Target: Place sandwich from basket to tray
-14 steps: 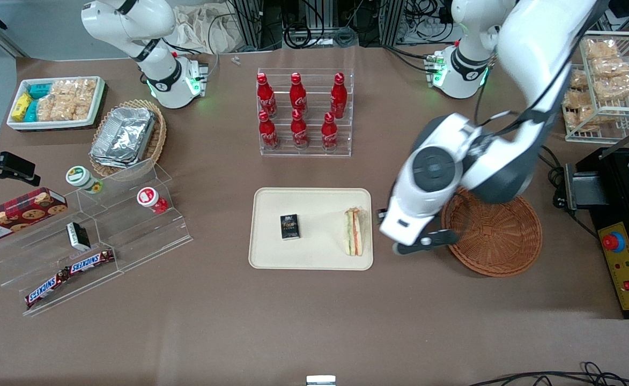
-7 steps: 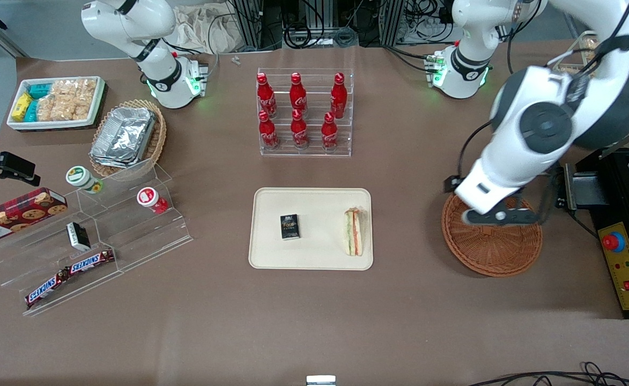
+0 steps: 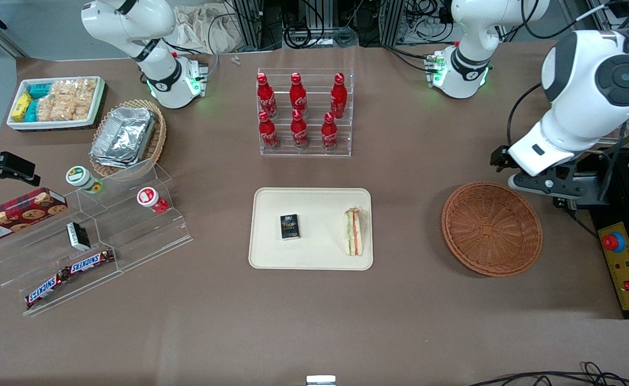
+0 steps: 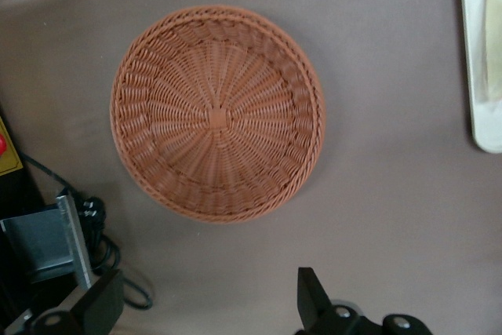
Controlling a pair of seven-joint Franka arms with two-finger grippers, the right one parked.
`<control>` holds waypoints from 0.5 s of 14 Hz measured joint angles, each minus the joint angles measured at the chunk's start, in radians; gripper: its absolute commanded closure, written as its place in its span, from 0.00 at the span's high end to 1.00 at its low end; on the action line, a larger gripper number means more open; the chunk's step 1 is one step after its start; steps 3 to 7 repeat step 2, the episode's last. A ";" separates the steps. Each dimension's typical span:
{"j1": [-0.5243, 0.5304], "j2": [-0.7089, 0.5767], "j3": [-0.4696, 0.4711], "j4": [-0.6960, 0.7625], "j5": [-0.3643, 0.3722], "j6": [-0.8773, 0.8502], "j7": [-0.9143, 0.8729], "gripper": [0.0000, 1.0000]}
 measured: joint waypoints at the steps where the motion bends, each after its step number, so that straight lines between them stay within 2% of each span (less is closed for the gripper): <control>1: 0.000 0.022 0.002 0.049 0.000 -0.052 0.012 1.00; 2: -0.001 0.059 0.001 0.119 0.000 -0.111 0.016 1.00; 7: -0.001 0.059 0.001 0.119 0.000 -0.111 0.016 1.00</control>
